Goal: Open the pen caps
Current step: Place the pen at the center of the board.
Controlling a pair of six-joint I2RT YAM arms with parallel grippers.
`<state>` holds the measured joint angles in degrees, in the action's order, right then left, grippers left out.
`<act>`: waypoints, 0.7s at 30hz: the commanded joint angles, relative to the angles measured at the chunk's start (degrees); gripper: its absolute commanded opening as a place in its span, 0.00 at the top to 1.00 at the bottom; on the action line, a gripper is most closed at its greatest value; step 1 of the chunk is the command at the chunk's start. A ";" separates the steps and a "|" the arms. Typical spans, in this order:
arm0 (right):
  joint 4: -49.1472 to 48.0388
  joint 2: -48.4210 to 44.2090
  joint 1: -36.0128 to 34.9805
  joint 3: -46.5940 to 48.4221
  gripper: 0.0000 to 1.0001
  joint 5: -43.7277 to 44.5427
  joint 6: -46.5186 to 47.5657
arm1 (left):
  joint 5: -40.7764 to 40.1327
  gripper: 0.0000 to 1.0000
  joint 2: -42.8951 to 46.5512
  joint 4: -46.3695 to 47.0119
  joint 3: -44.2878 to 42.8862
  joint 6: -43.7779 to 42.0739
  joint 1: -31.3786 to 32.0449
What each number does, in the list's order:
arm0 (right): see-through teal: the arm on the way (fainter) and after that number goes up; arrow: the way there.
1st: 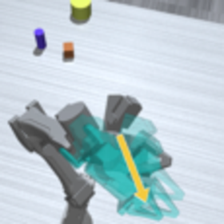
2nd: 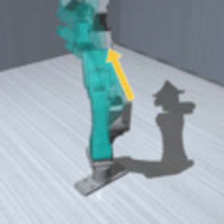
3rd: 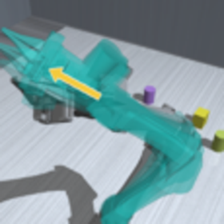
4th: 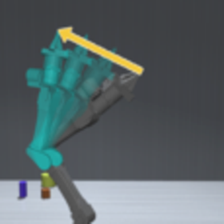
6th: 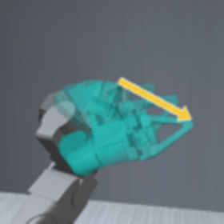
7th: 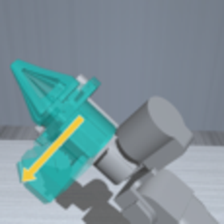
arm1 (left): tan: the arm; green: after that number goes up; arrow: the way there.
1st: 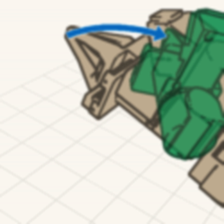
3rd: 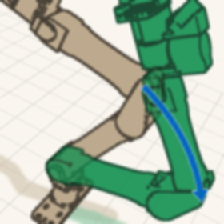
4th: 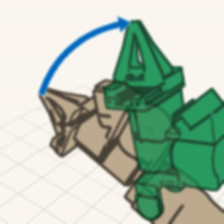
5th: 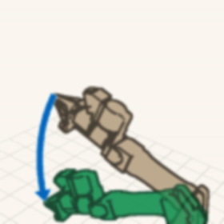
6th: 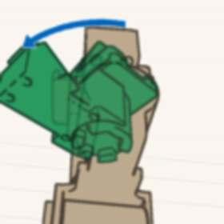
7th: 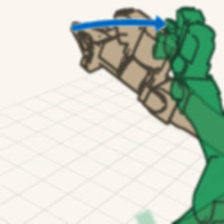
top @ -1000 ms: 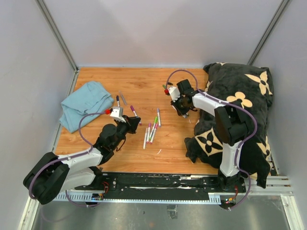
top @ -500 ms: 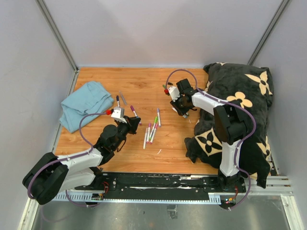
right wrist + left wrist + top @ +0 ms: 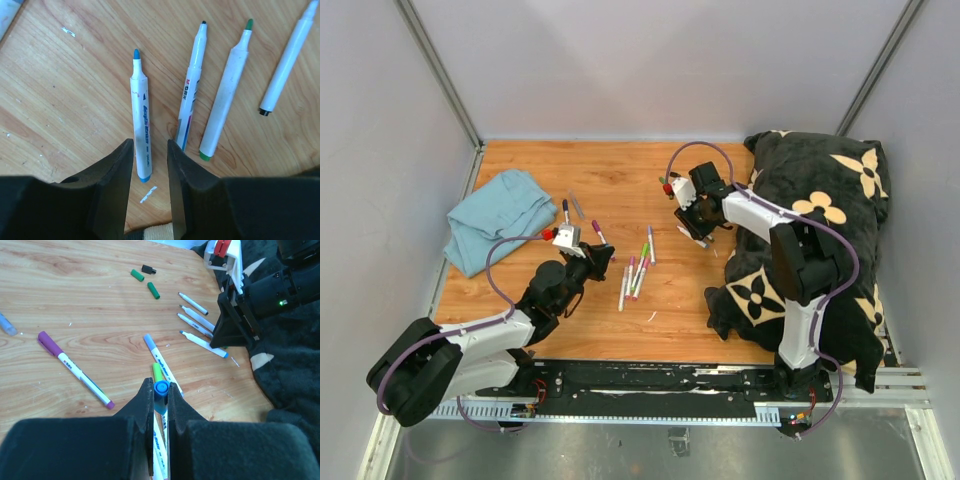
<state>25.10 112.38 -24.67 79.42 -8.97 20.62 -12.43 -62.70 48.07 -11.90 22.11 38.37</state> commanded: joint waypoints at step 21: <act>7.76 -16.69 0.39 -3.22 0.42 -12.63 9.09 | -1.03 1.00 -0.39 1.48 -1.26 -1.31 1.01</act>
<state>29.15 98.72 -24.67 76.77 -16.29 26.57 -12.43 -62.74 48.07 -11.90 21.87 38.63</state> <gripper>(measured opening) 0.573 0.073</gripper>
